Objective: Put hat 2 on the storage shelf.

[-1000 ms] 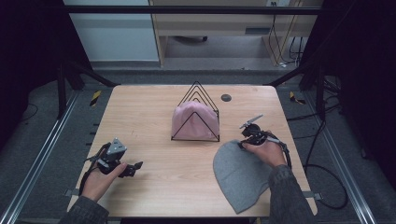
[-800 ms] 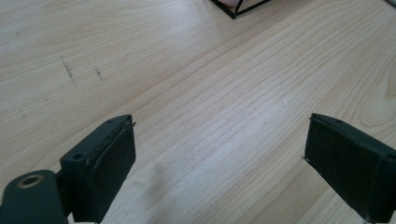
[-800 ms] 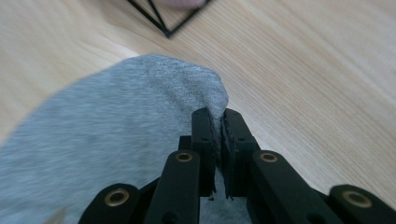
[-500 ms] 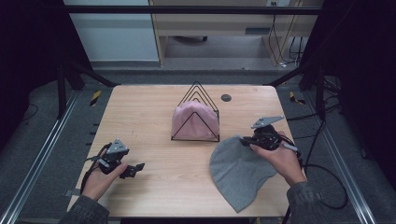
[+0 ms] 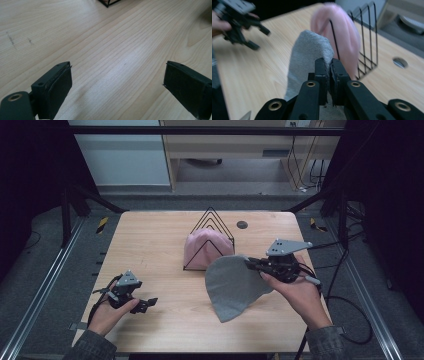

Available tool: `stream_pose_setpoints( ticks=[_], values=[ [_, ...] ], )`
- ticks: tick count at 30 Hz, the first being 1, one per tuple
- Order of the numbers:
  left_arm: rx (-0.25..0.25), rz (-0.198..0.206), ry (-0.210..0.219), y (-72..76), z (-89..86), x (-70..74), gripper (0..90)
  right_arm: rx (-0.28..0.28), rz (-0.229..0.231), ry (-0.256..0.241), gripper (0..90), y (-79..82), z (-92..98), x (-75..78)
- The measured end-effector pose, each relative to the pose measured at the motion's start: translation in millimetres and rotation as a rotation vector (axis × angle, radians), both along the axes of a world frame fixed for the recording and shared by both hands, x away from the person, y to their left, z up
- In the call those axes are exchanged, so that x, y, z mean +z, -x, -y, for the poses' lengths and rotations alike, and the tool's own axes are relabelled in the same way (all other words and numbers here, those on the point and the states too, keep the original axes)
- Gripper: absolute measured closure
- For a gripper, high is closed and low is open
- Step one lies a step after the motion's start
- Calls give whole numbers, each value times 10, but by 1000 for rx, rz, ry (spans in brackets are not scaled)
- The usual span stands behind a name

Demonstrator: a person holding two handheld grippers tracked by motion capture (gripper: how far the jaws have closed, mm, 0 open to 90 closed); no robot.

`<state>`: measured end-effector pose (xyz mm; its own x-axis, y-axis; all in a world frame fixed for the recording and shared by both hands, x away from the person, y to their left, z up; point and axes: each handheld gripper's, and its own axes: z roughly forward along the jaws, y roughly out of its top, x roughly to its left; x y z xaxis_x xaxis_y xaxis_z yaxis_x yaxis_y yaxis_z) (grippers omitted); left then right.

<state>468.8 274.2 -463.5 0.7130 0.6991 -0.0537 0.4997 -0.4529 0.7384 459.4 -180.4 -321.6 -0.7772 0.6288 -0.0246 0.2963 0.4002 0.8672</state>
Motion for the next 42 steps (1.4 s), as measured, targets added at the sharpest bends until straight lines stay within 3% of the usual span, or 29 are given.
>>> stream_pose_setpoints(
  ticks=[3, 7, 10, 18, 19, 21, 25, 27, 31, 35, 39, 40, 42],
  values=[
    [-10, 30, 69, 64, 23, 116, 97, 26, 31, -19, 853, 50, -91, 158],
    [-40, 55, 89, 115, 83, 243, 106, 68, 68, -39, 853, 91, -219, 356],
    [-84, 86, 110, 137, 168, 456, 117, 95, 83, -43, 853, 95, -314, 462],
    [-136, 111, 83, 26, 373, 801, 139, 129, 98, -36, 853, 67, -485, 639],
    [-149, 113, 108, -15, 443, 881, 148, 135, 102, -32, 853, 62, -526, 693],
    [-153, 117, 118, -50, 515, 959, 173, 143, 106, -25, 854, 57, -566, 742],
    [-179, 129, 109, -77, 633, 1087, 207, 150, 112, -16, 853, 62, -638, 821],
    [-217, 142, 153, -28, 754, 1215, 229, 146, 112, -13, 854, 67, -666, 838],
    [-243, 160, 101, 3, 935, 1271, 256, 142, 108, -7, 853, 86, -716, 828],
    [-241, 147, 111, -93, 1027, 1232, 324, 145, 110, -8, 853, 97, -732, 825],
    [-256, 123, 129, -192, 1126, 1145, 615, 129, 100, -22, 853, 65, -688, 814],
    [-254, 134, 123, -195, 1144, 1135, 615, 129, 100, -22, 853, 65, -688, 814],
    [-246, 141, 122, -199, 1149, 1161, 766, 113, 94, -18, 853, 37, -649, 791]
  ],
)
